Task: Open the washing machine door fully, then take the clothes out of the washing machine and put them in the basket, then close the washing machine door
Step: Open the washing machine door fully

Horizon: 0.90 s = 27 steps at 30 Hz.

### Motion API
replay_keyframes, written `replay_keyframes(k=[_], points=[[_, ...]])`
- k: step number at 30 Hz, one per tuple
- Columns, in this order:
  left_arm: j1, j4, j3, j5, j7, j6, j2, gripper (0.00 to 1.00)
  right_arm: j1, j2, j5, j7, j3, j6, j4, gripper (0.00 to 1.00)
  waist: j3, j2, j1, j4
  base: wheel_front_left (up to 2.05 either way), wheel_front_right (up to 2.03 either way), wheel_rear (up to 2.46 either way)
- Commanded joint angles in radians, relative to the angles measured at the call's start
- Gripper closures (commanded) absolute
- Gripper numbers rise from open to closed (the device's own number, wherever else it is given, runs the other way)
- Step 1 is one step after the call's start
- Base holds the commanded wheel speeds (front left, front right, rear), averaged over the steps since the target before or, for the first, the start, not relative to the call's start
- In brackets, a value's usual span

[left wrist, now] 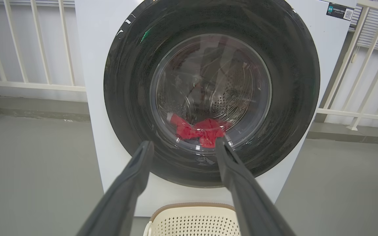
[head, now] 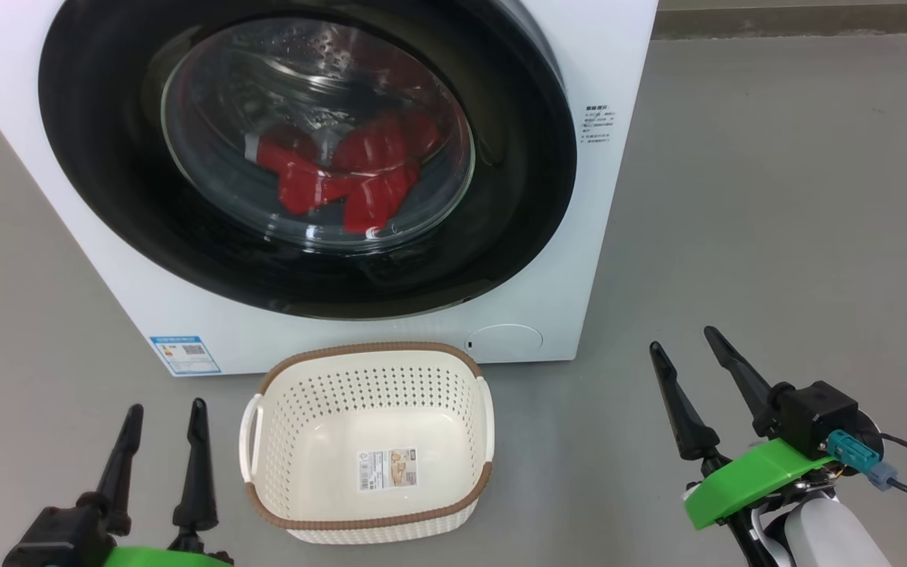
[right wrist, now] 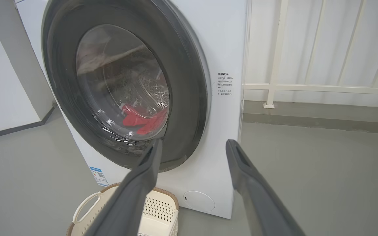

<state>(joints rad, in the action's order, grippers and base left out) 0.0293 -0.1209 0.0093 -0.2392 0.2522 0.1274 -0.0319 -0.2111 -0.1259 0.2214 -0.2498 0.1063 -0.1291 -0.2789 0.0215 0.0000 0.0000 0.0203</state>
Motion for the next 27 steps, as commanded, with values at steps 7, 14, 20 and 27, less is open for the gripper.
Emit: replay_keyframes(k=[7,14,20,27], points=[[0.030,0.029,0.032,-0.005,0.010,-0.004,-0.018,0.00,-0.030,0.004,0.010,-0.012,0.010,-0.002,0.025,0.00,0.003,0.0000,0.0000,0.002,0.00,0.00,0.00],[0.032,0.029,0.033,-0.004,0.010,-0.003,-0.018,0.00,-0.035,0.005,0.017,-0.012,0.005,-0.002,0.020,0.00,0.008,0.0000,0.0000,0.006,0.00,0.00,0.00],[0.037,0.033,0.030,-0.004,0.010,-0.003,-0.018,0.00,-0.051,0.008,0.039,-0.012,-0.001,-0.002,0.022,0.00,0.025,0.0000,0.0000,0.009,0.00,0.00,0.00],[0.051,0.032,0.024,-0.001,0.010,-0.002,-0.018,0.00,-0.106,0.002,0.125,-0.012,-0.019,-0.002,0.027,0.51,0.052,0.0000,0.0000,0.016,0.00,0.00,0.00]])
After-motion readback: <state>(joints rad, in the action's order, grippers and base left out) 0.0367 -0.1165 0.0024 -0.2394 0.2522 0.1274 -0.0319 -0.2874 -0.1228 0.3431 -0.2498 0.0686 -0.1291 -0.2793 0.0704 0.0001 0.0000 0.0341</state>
